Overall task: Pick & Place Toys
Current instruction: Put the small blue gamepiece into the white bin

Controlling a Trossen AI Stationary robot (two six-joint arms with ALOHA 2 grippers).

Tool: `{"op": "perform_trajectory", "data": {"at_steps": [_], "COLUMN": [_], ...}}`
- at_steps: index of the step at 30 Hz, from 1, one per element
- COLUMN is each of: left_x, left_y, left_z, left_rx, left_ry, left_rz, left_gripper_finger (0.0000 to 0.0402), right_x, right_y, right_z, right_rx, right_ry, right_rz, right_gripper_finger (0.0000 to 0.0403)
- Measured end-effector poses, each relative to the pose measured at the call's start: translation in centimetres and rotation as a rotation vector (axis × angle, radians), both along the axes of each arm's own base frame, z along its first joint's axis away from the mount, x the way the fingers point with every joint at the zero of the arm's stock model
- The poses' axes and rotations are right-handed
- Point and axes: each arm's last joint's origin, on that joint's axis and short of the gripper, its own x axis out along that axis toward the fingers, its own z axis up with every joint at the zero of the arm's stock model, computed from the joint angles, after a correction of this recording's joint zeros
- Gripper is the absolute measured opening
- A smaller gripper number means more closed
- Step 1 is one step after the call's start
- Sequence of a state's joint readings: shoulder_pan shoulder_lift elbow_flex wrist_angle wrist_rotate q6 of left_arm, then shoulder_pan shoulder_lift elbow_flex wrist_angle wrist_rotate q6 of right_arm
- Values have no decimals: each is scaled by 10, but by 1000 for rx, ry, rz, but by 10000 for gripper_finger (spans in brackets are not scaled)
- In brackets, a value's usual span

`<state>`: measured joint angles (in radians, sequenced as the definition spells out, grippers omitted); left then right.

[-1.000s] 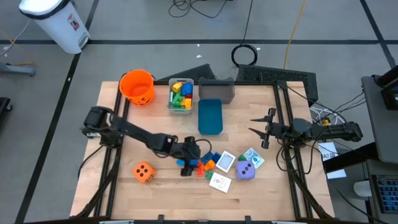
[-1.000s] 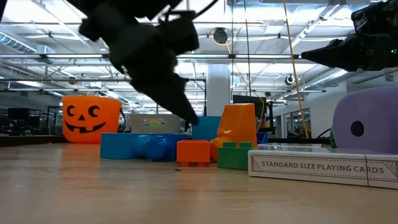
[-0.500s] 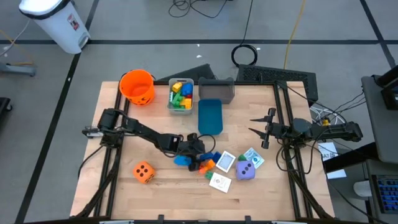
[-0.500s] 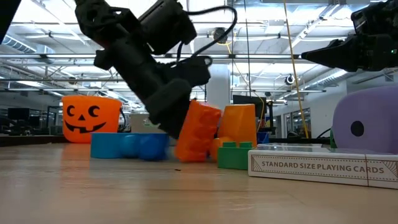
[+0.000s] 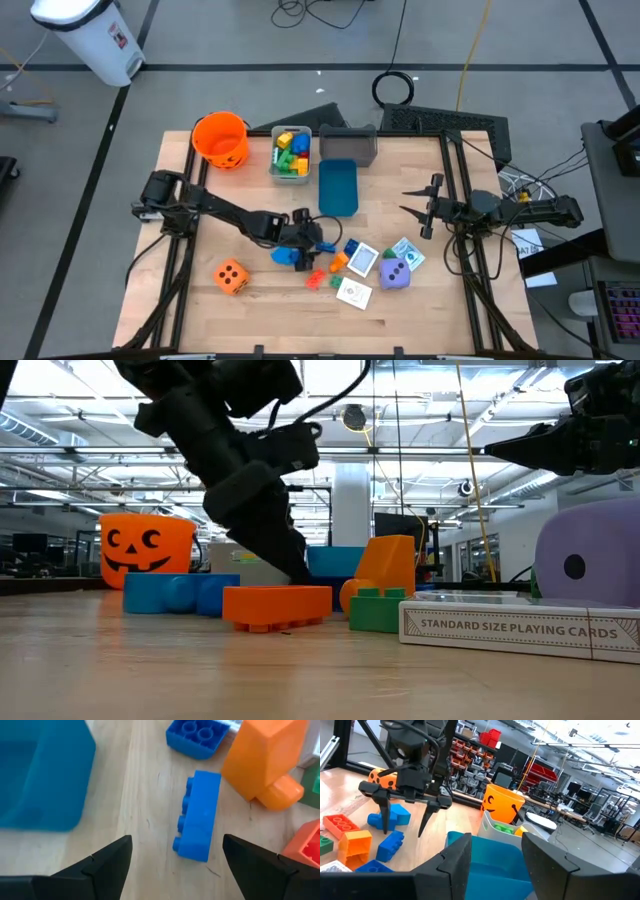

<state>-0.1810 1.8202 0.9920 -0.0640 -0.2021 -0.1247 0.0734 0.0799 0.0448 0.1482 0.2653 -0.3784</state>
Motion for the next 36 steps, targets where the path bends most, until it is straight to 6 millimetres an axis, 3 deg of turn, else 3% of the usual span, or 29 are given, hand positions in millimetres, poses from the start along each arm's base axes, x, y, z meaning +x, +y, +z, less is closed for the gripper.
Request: {"op": "perform_trajectory", "data": {"at_steps": [8,15,19,23,32,36], "left_x": [3,13,13,14,13,8], "left_y": [6,8,8,7,7,7], "left_z": [-3,-25,-25,-17,-25,-15], "left_rx": [18,-19,-34,-38,-93,-93], "left_ry": [2,-6,-9,-45,-2,13], "left_rz": [-87,-97,-82,-125,-106,-99], "left_gripper_finger": [319,319,314,270,109,97], "right_x": [0,0,0,0,0,0], "right_y": [0,0,0,0,0,0], "right_z": [0,0,0,0,0,0], "right_rx": [0,0,0,-1,-1,-1], "right_ry": [3,4,5,4,5,5], "right_rz": [0,0,0,0,0,0], "right_gripper_finger": [169,169,169,169,169,169]}}
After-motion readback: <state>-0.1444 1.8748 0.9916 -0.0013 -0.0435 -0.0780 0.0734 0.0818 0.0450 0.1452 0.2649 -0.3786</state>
